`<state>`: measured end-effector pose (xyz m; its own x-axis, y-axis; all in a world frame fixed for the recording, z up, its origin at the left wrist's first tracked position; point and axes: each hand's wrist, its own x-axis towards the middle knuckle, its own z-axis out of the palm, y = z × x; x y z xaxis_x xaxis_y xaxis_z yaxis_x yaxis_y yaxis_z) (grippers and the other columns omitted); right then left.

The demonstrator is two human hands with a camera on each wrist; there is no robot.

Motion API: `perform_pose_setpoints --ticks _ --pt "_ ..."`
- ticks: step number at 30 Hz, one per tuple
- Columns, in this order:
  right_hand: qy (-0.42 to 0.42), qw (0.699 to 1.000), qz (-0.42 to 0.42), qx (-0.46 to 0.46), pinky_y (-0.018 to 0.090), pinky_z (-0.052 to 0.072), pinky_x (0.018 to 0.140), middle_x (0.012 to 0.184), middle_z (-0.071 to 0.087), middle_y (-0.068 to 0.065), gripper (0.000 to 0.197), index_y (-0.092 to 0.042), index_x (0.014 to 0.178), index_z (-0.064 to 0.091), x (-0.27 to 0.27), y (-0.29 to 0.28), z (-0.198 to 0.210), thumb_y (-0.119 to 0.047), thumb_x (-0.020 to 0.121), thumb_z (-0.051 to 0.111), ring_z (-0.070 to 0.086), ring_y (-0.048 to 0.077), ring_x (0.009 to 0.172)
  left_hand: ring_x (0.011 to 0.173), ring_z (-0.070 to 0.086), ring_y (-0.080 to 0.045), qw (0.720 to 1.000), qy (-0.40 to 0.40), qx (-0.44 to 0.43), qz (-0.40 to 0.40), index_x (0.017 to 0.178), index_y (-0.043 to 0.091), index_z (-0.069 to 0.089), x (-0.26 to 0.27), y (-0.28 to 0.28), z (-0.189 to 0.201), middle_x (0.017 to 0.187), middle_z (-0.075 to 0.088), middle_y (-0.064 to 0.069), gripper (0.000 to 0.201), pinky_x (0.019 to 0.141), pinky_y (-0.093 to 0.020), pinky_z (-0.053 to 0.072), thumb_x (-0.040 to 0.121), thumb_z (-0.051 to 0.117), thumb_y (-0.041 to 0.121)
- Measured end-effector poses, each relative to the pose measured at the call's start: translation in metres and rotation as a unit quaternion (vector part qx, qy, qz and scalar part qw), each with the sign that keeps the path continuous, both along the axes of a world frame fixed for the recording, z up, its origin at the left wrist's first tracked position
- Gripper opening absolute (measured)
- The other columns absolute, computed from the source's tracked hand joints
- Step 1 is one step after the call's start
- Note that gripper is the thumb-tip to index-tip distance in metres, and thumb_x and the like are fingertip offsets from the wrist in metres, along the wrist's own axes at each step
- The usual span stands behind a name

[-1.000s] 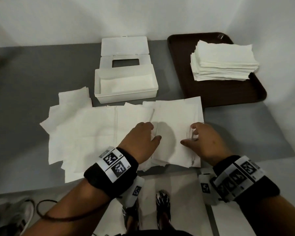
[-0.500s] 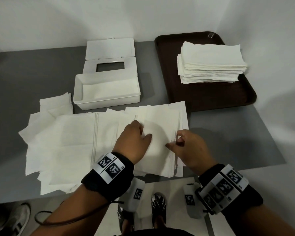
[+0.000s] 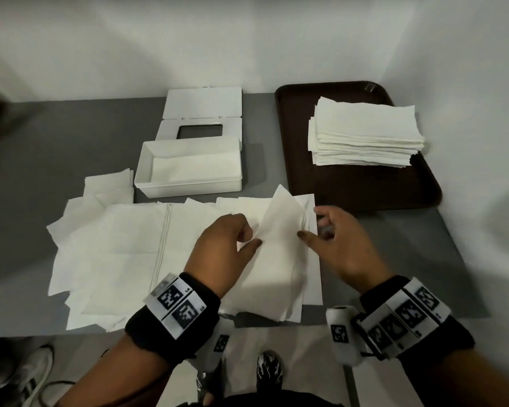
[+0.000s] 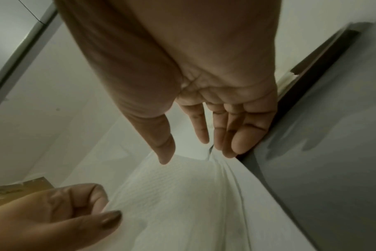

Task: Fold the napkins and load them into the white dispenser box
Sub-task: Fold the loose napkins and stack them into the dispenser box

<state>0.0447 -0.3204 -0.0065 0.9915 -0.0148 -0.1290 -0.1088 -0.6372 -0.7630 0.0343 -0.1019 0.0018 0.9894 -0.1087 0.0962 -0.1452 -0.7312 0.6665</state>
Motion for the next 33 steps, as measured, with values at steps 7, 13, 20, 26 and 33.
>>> perform_pose_setpoints --ticks 7,13,20,26,33 --pt "0.012 0.981 0.194 -0.013 0.033 0.047 0.100 0.123 0.061 -0.012 0.066 -0.028 0.131 0.053 0.038 -0.006 0.061 -0.039 0.072 0.080 0.057 0.005 0.113 0.062 0.048 -0.007 0.988 0.075 -0.117 -0.069 0.076 0.023 0.054 0.002 0.007 0.033 0.070 0.057 0.006 0.018 0.063 -0.024 0.041 0.081 0.071 0.021" --pt "0.008 0.971 0.232 0.058 0.029 0.056 0.081 0.093 0.076 -0.006 0.015 -0.017 0.098 0.074 0.056 0.012 0.089 -0.017 0.084 0.072 0.072 0.010 0.088 0.072 0.061 -0.020 0.974 0.102 -0.197 -0.036 0.091 0.023 0.060 0.013 0.046 0.054 0.085 0.067 0.014 0.026 0.075 -0.036 0.052 0.074 0.078 0.028" --pt "0.002 0.968 0.114 0.224 0.017 0.056 0.070 0.092 0.077 -0.002 0.015 -0.009 0.101 0.072 0.075 0.047 0.085 -0.008 0.087 0.067 0.073 0.011 0.084 0.066 0.064 -0.018 0.948 0.144 -0.278 0.048 0.103 0.017 0.052 0.023 0.117 0.044 0.067 0.066 0.004 0.043 0.070 -0.038 0.055 0.072 0.080 0.014" --pt "0.067 0.942 0.018 0.328 0.038 0.057 0.081 0.096 0.073 0.015 0.011 0.002 0.096 0.065 0.102 0.092 0.060 0.000 0.086 0.064 0.070 0.027 0.088 0.064 0.057 -0.015 0.934 0.073 -0.317 0.149 0.110 0.017 0.048 0.067 0.162 0.036 0.076 0.059 0.001 0.037 0.057 -0.026 0.050 0.083 0.070 0.006" --pt "0.064 0.945 -0.044 0.317 0.030 0.058 0.070 0.086 0.071 0.013 0.006 -0.003 0.086 0.066 0.139 0.124 0.039 0.003 0.085 0.065 0.068 0.020 0.074 0.071 0.065 -0.020 0.963 0.067 -0.188 0.180 0.081 0.023 0.059 0.125 0.207 0.012 0.078 0.064 0.002 0.014 0.075 -0.039 0.056 0.085 0.066 0.011"
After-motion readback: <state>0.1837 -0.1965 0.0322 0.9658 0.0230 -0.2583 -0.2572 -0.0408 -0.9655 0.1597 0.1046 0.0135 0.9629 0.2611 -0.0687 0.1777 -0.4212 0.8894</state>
